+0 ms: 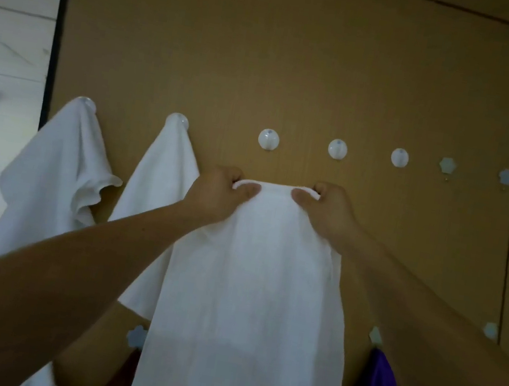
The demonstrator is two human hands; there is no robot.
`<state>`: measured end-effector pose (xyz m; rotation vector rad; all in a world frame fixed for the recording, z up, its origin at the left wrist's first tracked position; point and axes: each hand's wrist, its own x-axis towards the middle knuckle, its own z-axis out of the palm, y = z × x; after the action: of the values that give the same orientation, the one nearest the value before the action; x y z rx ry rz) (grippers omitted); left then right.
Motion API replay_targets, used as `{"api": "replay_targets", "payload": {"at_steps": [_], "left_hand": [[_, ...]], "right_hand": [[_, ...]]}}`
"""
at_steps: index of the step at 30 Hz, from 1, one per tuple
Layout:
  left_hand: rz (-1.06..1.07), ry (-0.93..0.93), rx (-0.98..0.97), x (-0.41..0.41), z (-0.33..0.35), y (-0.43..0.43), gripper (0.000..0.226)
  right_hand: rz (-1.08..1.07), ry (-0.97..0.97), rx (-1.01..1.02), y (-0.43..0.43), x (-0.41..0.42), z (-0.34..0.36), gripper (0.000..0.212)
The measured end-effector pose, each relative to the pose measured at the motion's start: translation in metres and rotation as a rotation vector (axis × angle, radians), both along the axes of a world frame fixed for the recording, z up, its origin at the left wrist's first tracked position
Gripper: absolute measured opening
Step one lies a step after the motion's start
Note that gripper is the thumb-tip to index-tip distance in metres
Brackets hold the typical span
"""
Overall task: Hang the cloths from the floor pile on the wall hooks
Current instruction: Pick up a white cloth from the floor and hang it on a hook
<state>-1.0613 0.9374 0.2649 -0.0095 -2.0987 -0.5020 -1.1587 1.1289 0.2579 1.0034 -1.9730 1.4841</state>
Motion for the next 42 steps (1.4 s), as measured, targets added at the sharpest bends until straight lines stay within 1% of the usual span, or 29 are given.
{"api": "replay_targets", "payload": {"at_steps": [5,8,10,14,17,22,24,26,27,29,30,31,32,33,34,35,36,37,38,39,40,41,42], "left_hand": [[0.056,0.124,-0.045,-0.053,0.042,-0.015,0.037],[0.169,0.204,-0.105,-0.083,0.076,-0.028,0.036],[0.229,0.252,-0.126,-0.099,0.097,-0.037,0.035],[0.251,0.309,-0.161,-0.123,0.128,-0.051,0.034],[0.292,0.318,-0.18,-0.14,0.143,-0.059,0.034],[0.376,0.241,-0.175,-0.162,0.142,-0.071,0.034],[0.381,0.243,-0.151,-0.168,0.137,-0.072,0.034],[0.371,0.207,-0.097,-0.169,0.134,-0.072,0.034],[0.32,0.155,-0.001,-0.167,0.134,-0.073,0.034],[0.232,-0.032,0.224,-0.16,0.133,-0.07,0.032],[0.254,-0.167,0.254,-0.157,0.131,-0.068,0.033],[0.282,-0.235,0.272,-0.154,0.126,-0.064,0.035],[0.309,-0.251,0.301,-0.154,0.123,-0.062,0.036],[0.332,-0.258,0.291,-0.157,0.12,-0.062,0.034],[0.321,-0.288,0.278,-0.158,0.118,-0.061,0.031],[0.294,-0.292,0.255,-0.157,0.115,-0.059,0.03],[0.275,-0.248,0.298,-0.154,0.113,-0.055,0.031],[0.304,-0.194,0.264,-0.153,0.11,-0.052,0.034],[0.381,-0.123,0.166,-0.152,0.107,-0.049,0.036],[0.48,-0.014,0.007,-0.152,0.103,-0.047,0.035],[0.564,0.141,-0.182,-0.15,0.098,-0.046,0.031],[0.599,0.276,-0.366,-0.149,0.093,-0.046,0.026],[0.608,0.354,-0.532,-0.149,0.09,-0.047,0.023]], "right_hand": [[-0.093,0.109,-0.04,-0.027,-0.049,0.045,0.023],[-0.107,0.166,-0.051,-0.042,-0.078,0.078,0.02],[-0.126,0.219,-0.059,-0.053,-0.096,0.102,0.023],[-0.188,0.273,-0.082,-0.073,-0.124,0.14,0.026],[-0.228,0.301,-0.054,-0.086,-0.141,0.155,0.026],[-0.31,0.282,-0.006,-0.102,-0.163,0.158,0.03],[-0.344,0.289,-0.017,-0.107,-0.168,0.151,0.029],[-0.366,0.312,0.003,-0.11,-0.17,0.145,0.027],[-0.339,0.279,0.013,-0.109,-0.171,0.142,0.027],[-0.188,0.108,-0.001,-0.105,-0.172,0.138,0.029],[-0.112,0.01,-0.014,-0.103,-0.172,0.136,0.03],[-0.067,-0.077,-0.008,-0.102,-0.171,0.134,0.029],[-0.047,-0.148,0.016,-0.101,-0.169,0.132,0.026],[-0.04,-0.198,0.042,-0.102,-0.167,0.129,0.024],[-0.045,-0.217,0.067,-0.104,-0.165,0.127,0.025],[-0.071,-0.202,0.095,-0.105,-0.162,0.125,0.026],[-0.124,-0.156,0.128,-0.106,-0.159,0.124,0.028],[-0.203,-0.086,0.16,-0.107,-0.156,0.121,0.028],[-0.299,0.012,0.184,-0.107,-0.153,0.118,0.026],[-0.412,0.149,0.19,-0.107,-0.151,0.114,0.022],[-0.519,0.316,0.177,-0.107,-0.149,0.109,0.015],[-0.589,0.478,0.152,-0.105,-0.147,0.104,0.009],[-0.606,0.607,0.136,-0.105,-0.146,0.099,0.008]]}}
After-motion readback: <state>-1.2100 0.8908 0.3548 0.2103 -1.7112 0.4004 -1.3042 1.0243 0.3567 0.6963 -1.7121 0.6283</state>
